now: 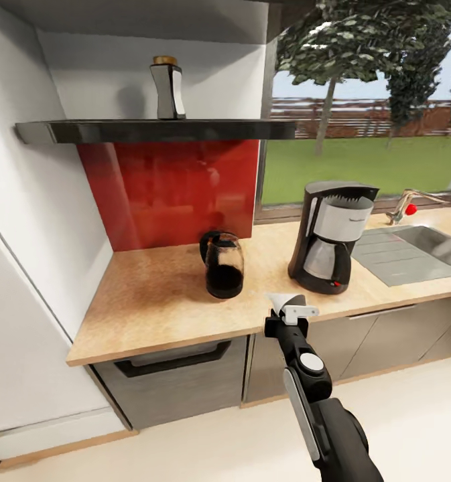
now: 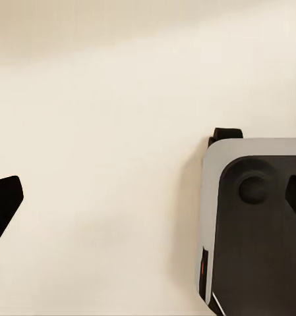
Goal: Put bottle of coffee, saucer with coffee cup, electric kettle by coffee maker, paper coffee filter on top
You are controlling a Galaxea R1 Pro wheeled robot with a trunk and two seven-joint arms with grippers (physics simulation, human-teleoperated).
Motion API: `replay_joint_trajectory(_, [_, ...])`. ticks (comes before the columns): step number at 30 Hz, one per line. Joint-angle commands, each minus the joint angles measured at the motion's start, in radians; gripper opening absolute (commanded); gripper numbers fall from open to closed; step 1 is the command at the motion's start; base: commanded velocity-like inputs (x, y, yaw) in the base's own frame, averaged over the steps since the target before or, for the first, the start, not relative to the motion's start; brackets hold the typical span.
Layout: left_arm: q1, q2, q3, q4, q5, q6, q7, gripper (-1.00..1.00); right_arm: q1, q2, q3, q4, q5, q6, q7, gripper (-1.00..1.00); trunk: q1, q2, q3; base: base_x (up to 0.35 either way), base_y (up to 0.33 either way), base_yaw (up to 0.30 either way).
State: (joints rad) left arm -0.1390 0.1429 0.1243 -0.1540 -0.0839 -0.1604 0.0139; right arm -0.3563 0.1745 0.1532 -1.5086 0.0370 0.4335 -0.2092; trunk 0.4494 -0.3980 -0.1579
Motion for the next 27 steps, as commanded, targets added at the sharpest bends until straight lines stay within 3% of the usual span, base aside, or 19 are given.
replay_joint_trajectory(1, [-0.001,0.000,0.006,0.001,-0.009,-0.004,0.001,1.00,-0.001,0.000,0.002,-0.001,0.003,0.007,-0.005,-1.00,0.001,-0.002,-0.002,0.000,0.000,-0.277])
replay_joint_trajectory(10, [-0.001,0.001,0.012,0.003,-0.008,-0.004,0.001,1.00,-0.001,0.000,0.007,-0.002,0.003,0.009,-0.006,-1.00,0.001,-0.002,0.004,0.000,0.000,-0.263])
replay_joint_trajectory(14, [-0.001,0.001,0.011,0.004,-0.008,-0.003,0.001,1.00,-0.001,0.000,0.011,-0.002,0.003,0.010,-0.005,-1.00,0.001,-0.002,0.005,0.000,0.000,-0.026])
replay_joint_trajectory(20, [0.021,-0.005,0.012,0.021,-0.008,0.005,0.003,1.00,0.033,0.000,-0.023,-0.001,-0.025,-0.023,0.034,-1.00,0.001,-0.002,0.005,0.000,0.000,0.000])
replay_joint_trajectory(27, [0.028,-0.005,0.015,0.052,-0.008,0.003,0.003,1.00,0.072,0.000,-0.013,-0.026,-0.058,-0.061,0.058,-1.00,0.001,-0.002,0.005,0.000,0.000,0.000])
